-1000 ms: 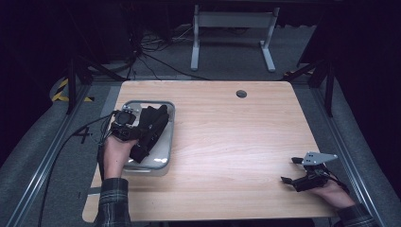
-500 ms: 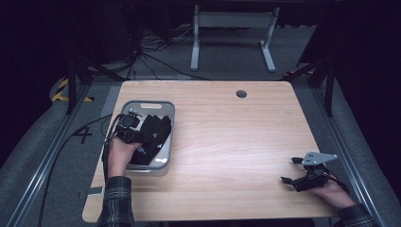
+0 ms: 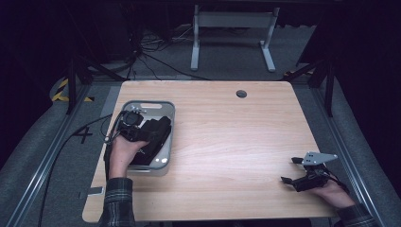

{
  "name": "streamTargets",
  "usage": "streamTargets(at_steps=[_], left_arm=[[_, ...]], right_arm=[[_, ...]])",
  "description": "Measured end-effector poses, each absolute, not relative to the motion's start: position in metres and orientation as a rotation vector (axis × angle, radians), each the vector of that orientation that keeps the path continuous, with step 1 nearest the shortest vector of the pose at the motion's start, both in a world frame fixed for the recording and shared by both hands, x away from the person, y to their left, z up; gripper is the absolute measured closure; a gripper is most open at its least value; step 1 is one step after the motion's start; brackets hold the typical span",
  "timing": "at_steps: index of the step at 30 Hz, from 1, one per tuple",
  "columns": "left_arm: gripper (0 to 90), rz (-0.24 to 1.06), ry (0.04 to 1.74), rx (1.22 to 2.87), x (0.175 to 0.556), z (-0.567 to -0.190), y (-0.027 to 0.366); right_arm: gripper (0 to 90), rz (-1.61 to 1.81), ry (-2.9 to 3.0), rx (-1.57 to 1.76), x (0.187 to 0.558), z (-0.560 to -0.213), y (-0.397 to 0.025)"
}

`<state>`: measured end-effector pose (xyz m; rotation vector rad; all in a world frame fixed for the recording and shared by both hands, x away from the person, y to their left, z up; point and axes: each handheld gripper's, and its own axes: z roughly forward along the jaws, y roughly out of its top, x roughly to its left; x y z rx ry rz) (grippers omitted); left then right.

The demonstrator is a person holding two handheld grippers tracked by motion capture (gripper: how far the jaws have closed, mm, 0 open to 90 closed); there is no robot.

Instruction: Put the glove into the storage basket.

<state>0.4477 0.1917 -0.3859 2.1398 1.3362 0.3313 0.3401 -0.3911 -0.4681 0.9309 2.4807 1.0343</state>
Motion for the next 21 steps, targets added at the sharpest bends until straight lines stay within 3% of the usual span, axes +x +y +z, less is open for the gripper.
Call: streamTargets(at_steps=[21], left_arm=[[10.0,0.306,1.099,2.064,0.425,-0.360,0.122]], right_arm=[[6.7,1.034,2.481,0.931,0.340,-0.468,-0.391]])
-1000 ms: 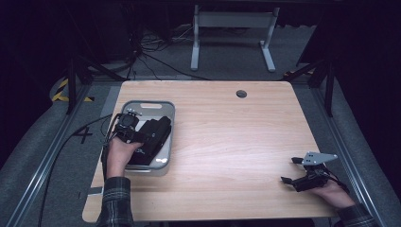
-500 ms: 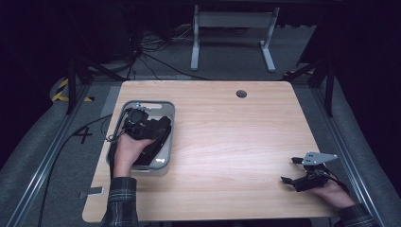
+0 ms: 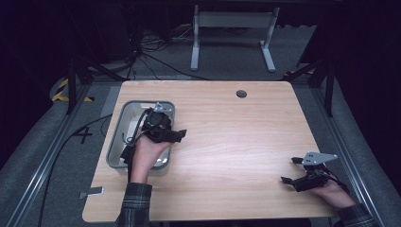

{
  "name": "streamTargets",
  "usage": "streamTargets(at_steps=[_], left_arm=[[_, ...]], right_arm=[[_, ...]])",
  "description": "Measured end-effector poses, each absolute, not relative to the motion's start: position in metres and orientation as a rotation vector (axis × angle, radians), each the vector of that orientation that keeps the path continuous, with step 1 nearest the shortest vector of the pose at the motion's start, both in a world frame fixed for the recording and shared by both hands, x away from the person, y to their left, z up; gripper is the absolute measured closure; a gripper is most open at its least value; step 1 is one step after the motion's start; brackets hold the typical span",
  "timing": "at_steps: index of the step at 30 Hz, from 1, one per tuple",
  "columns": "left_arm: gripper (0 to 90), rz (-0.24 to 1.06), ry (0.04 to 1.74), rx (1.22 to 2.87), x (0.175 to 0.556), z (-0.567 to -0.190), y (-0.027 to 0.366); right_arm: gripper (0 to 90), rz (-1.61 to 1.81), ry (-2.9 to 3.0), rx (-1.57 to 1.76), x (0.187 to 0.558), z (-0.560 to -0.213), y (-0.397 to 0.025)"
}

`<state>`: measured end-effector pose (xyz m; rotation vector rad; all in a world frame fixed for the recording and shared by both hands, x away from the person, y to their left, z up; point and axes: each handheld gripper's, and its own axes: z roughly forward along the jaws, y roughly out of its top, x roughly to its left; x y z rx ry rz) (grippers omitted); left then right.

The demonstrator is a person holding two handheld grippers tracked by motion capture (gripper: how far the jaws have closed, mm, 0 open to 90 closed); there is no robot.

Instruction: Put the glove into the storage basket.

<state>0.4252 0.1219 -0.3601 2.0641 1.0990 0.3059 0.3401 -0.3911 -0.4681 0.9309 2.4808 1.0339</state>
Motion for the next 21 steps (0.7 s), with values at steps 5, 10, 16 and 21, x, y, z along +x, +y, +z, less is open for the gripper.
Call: streamTargets(at_steps=[5,10,16,21], left_arm=[[10.0,0.303,1.039,2.070,0.416,-0.361,0.096],[10.0,0.282,0.980,2.079,0.403,-0.367,0.068],[10.1,0.258,0.923,2.107,0.389,-0.382,0.039],[10.0,0.242,0.895,2.131,0.381,-0.397,0.023]], right_arm=[[6.7,1.034,2.480,0.931,0.340,-0.468,-0.391],[6.7,1.034,2.480,0.932,0.340,-0.468,-0.391],[6.6,1.034,2.480,0.931,0.340,-0.468,-0.391],[6.7,1.034,2.480,0.931,0.340,-0.468,-0.391]])
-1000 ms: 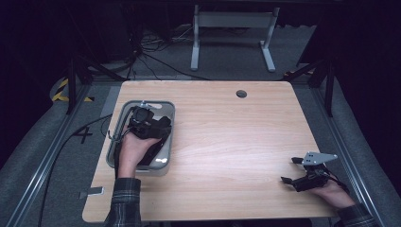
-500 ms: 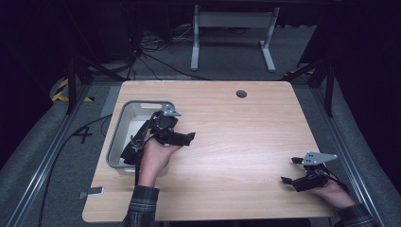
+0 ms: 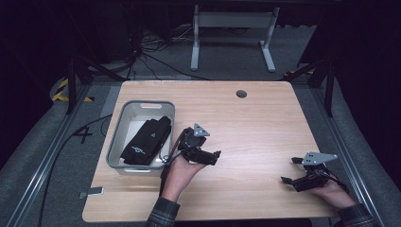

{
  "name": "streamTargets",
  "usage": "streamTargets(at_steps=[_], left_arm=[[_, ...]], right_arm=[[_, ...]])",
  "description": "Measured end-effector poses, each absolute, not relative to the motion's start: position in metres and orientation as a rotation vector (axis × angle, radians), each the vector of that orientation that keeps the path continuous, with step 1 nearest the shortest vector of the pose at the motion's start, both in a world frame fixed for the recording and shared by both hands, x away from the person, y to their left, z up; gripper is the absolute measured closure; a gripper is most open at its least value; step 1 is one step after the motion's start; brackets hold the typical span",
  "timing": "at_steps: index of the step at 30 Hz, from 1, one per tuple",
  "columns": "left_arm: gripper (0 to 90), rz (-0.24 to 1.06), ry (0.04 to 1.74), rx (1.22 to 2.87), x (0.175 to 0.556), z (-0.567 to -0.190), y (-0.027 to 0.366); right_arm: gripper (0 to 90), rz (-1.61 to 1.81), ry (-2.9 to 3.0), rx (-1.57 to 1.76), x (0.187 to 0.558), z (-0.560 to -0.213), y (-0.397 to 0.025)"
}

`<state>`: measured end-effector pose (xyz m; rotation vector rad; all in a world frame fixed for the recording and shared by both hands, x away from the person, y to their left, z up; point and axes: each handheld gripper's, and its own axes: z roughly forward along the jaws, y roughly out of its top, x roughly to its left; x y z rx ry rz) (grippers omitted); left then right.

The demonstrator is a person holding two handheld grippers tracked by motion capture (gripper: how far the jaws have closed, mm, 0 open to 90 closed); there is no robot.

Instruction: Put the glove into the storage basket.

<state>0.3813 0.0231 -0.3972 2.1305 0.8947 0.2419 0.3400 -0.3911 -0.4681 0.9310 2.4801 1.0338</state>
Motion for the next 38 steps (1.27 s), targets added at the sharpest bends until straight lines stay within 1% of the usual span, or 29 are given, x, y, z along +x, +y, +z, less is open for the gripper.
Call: streamTargets(at_steps=[8,16,21,23,24,27,28,33,38], left_arm=[[10.1,0.243,0.871,2.141,0.368,-0.421,0.006],[10.1,0.218,0.842,2.223,0.355,-0.449,-0.011],[9.9,0.239,0.832,2.260,0.351,-0.458,-0.017],[9.3,0.259,0.814,2.273,0.350,-0.461,-0.020],[9.0,0.239,0.804,2.275,0.349,-0.466,-0.023],[7.5,0.244,0.788,2.292,0.348,-0.470,-0.027],[4.5,0.268,0.774,2.300,0.347,-0.471,-0.028],[0.0,0.269,0.728,2.288,0.347,-0.475,-0.029],[0.0,0.269,0.727,2.288,0.347,-0.476,-0.028]], right_arm=[[6.7,1.034,2.480,0.931,0.340,-0.468,-0.391],[6.7,1.034,2.480,0.931,0.340,-0.468,-0.391],[6.7,1.034,2.480,0.931,0.340,-0.468,-0.391],[6.6,1.034,2.480,0.931,0.340,-0.468,-0.391],[6.6,1.034,2.480,0.931,0.340,-0.468,-0.391],[6.7,1.034,2.480,0.931,0.340,-0.468,-0.391],[6.7,1.034,2.480,0.931,0.340,-0.468,-0.391],[6.6,1.034,2.480,0.931,0.340,-0.468,-0.391],[6.6,1.034,2.480,0.931,0.340,-0.468,-0.391]])
